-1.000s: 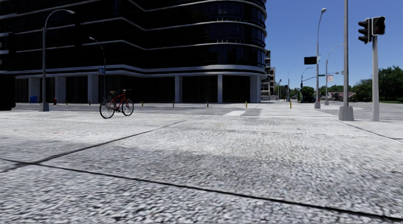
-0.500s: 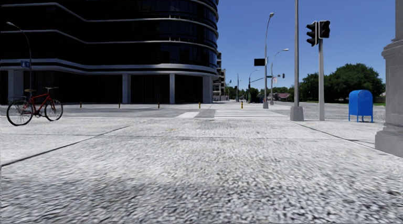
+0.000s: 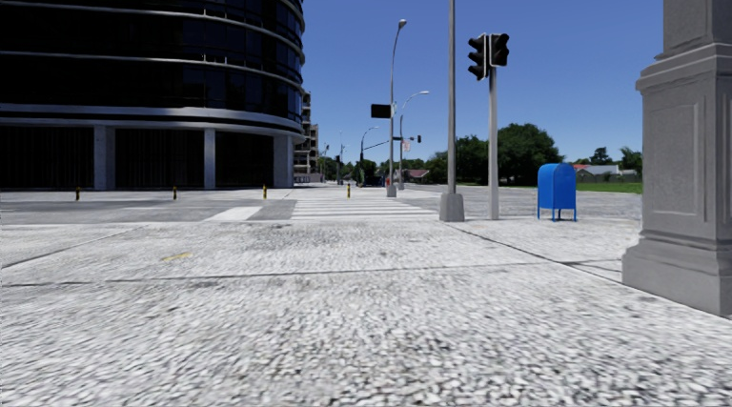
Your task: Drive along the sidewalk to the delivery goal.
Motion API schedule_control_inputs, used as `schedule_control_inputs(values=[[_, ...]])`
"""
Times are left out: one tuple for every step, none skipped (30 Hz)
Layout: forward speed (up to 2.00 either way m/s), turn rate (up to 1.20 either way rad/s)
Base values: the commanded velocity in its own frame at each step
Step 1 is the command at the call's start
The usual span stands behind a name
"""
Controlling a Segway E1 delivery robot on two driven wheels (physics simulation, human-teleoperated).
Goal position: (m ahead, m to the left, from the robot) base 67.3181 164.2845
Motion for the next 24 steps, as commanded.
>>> schedule_control_inputs(values=[[2.00, 0.00], [2.00, 0.00], [2.00, 0.00], [2.00, 0.00], [2.00, 0.00], [2.00, 0.00], [2.00, 0.00], [2.00, 0.00], [2.00, 0.00], [2.00, 0.00], [2.00, 0.00], [2.00, 0.00], [2.00, 0.00], [2.00, 0.00], [2.00, 0.00], [2.00, 0.00], [2.00, 0.00], [2.00, 0.00], [2.00, 0.00], [2.00, 0.00], [2.00, 0.00], [2.00, 0.00], [2.00, 0.00], [2.00, 0.00]])
